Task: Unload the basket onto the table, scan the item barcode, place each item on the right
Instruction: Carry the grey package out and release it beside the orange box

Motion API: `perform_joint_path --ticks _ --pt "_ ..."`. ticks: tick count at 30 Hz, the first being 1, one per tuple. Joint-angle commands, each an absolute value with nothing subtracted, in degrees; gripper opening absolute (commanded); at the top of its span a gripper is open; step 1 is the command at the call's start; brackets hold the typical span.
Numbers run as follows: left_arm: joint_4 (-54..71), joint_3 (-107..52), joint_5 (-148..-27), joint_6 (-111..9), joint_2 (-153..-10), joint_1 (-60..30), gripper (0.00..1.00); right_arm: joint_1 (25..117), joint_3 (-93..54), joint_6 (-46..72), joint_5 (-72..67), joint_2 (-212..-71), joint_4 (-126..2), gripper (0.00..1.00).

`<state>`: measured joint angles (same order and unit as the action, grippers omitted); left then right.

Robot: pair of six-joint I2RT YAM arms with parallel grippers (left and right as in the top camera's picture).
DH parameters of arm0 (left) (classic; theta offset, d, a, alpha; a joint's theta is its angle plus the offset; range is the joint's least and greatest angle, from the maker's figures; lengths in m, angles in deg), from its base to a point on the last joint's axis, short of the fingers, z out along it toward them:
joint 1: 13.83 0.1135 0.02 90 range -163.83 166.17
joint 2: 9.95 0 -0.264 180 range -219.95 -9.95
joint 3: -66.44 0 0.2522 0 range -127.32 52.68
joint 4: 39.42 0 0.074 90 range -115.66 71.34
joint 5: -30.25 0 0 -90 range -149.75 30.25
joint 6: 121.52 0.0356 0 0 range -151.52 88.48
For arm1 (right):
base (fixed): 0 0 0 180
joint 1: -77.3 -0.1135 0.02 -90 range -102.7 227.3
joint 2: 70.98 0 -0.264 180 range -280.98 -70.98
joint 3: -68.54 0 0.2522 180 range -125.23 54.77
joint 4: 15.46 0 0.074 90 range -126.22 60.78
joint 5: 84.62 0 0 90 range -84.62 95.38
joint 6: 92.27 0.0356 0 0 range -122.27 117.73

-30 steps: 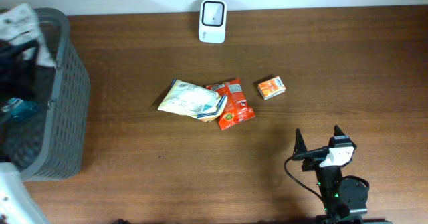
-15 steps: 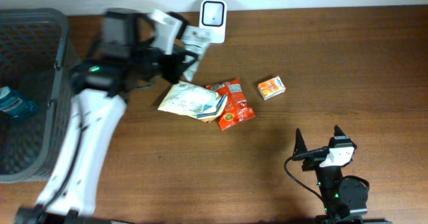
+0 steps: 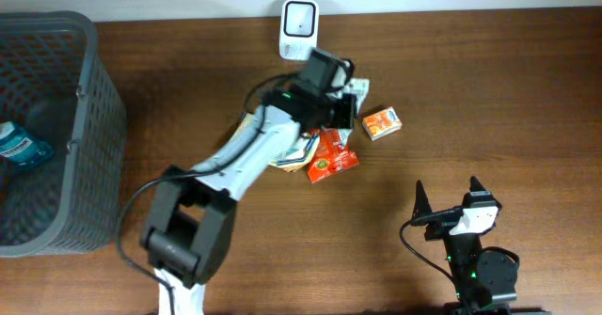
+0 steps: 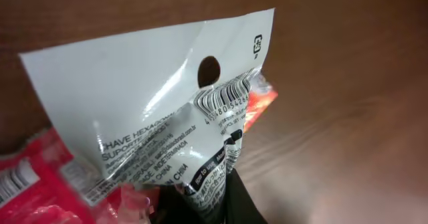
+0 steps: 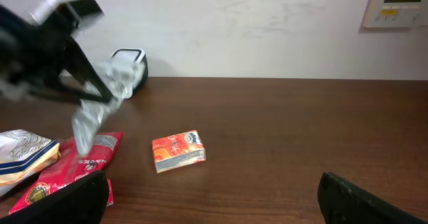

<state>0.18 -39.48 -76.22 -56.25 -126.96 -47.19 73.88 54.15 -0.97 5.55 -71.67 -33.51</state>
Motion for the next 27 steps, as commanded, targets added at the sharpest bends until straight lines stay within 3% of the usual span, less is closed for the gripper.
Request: perform_joint_path --ticks 1,5,7,8,13,18,19,22,23,24,27 --pt "-0.14 -40.31 -58.61 -57.43 -128.86 -51.83 0.0 73.56 54.46 -0.94 6.07 -71.45 -33.91 0.99" --pt "-0.12 -40.31 -55.46 -64.9 -131.24 -54.93 0.0 73.56 54.46 -0.94 6.07 -71.45 -33.91 0.99" --pt "-0.14 -40.31 -55.94 -70.5 -132.99 -55.92 0.1 73.56 54.46 -0.94 6.07 -71.45 -33.91 0.99" --pt "-0.14 -40.31 -55.92 -72.36 -133.47 -56.22 0.2 73.56 54.46 -0.94 6.07 -71.45 -33.91 0.99" --pt "-0.62 -40.34 -55.85 -72.62 -133.54 -56.44 0.26 73.56 54.46 -0.94 6.07 -71.45 -33.91 0.99" --pt "0.05 -42.96 -55.85 -64.73 -131.53 -56.02 0.51 73.56 54.46 -0.94 6.07 -71.45 -33.91 0.99" --pt "1.17 -43.9 -55.85 -63.48 -129.58 -55.7 0.62 73.56 54.46 -0.94 6.07 -71.45 -33.91 0.99" --pt "1.43 -44.51 -55.83 -57.47 -124.03 -55.67 0.79 73.56 54.46 -0.94 6.07 -71.45 -33.91 0.99" --pt "2.37 -44.51 -55.81 -51.85 -120.62 -55.67 0.95 73.56 54.46 -0.94 6.07 -71.45 -33.91 0.99" --pt "3.62 -44.51 -55.79 -48.49 -117.67 -55.46 0.99 73.56 54.46 -0.94 6.07 -71.45 -33.91 0.99" --pt "9.54 -44.51 -50.78 -44.66 -109.12 -53.2 0.99 73.56 54.46 -0.94 6.07 -71.45 -33.91 0.99"
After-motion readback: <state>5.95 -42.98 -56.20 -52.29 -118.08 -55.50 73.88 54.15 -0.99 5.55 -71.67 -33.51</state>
